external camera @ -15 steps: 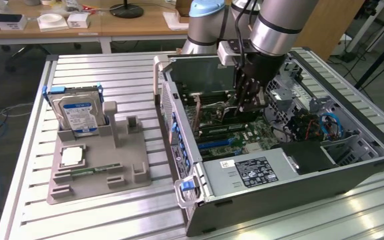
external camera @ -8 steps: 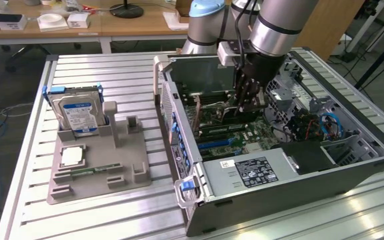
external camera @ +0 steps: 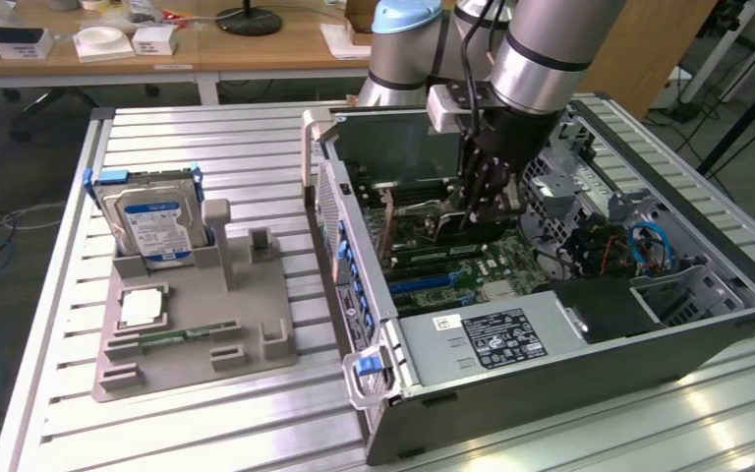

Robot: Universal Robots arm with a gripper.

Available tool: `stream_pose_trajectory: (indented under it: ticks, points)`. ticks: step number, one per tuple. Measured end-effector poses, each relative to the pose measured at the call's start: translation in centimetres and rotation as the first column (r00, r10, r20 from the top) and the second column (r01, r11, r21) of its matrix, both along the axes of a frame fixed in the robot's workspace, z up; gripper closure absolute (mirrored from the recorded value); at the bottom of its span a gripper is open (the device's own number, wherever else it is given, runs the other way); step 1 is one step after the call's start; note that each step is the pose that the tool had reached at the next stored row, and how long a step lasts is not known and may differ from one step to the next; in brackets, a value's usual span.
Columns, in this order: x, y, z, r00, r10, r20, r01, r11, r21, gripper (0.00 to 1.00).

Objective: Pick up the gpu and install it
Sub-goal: 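Insert the gpu into the slot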

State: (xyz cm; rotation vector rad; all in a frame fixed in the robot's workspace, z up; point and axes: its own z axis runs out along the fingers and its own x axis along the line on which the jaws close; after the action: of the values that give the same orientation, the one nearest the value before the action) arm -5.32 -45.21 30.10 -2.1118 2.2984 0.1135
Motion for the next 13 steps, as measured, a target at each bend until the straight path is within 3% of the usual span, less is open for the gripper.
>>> stream_pose_trajectory:
  ticks: [9, 13]
  points:
    - [-0.07, -0.46, -0.48, 1.0000, 0.000, 0.0001, 0.000, 1.0000, -0.0094, 0.74]
    - [-0.27, -0.66, -0.71, 1.0000, 0.000, 0.0001, 0.000, 0.9999, -0.0169, 0.74]
